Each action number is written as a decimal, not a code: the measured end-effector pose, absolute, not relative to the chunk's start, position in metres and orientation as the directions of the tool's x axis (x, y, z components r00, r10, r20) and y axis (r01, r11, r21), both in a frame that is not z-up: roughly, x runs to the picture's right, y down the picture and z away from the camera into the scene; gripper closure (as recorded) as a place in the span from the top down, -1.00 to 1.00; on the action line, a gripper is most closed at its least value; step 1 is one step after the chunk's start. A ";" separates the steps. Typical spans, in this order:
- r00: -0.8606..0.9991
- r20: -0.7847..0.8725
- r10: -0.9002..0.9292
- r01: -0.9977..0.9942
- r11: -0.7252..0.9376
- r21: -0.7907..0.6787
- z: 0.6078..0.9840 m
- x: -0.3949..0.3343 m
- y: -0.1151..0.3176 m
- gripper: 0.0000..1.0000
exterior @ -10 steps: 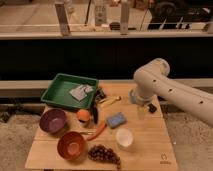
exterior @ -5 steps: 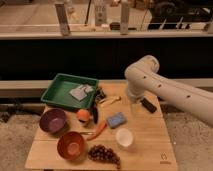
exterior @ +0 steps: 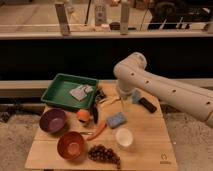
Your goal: Place towel in table surface
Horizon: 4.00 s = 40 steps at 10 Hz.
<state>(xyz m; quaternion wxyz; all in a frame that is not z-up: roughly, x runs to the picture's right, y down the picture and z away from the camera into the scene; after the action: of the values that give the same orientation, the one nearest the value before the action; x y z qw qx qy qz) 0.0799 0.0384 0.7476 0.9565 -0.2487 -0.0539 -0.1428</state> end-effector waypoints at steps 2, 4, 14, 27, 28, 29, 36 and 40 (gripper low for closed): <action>0.946 0.190 -0.264 0.323 0.830 -0.454 0.751 0.062 0.035 0.60; 0.941 0.200 -0.274 0.336 0.829 -0.447 0.754 0.054 0.031 0.60; 0.912 0.272 -0.308 0.400 0.816 -0.417 0.788 -0.003 0.003 0.60; 0.899 0.326 -0.293 0.413 0.814 -0.408 0.824 -0.035 -0.010 0.27; 0.895 0.333 -0.297 0.420 0.813 -0.403 0.831 -0.032 -0.015 0.48; 0.891 0.341 -0.301 0.427 0.810 -0.402 0.836 -0.033 -0.017 0.58; 0.859 0.383 -0.340 0.481 0.791 -0.378 0.858 -0.065 -0.019 0.60; 0.838 0.407 -0.364 0.514 0.777 -0.364 0.873 -0.081 -0.019 0.60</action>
<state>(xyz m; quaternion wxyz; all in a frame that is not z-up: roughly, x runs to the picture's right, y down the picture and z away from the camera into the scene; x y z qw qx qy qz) -0.0813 -0.0192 0.8735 0.9290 -0.2365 -0.1589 -0.2362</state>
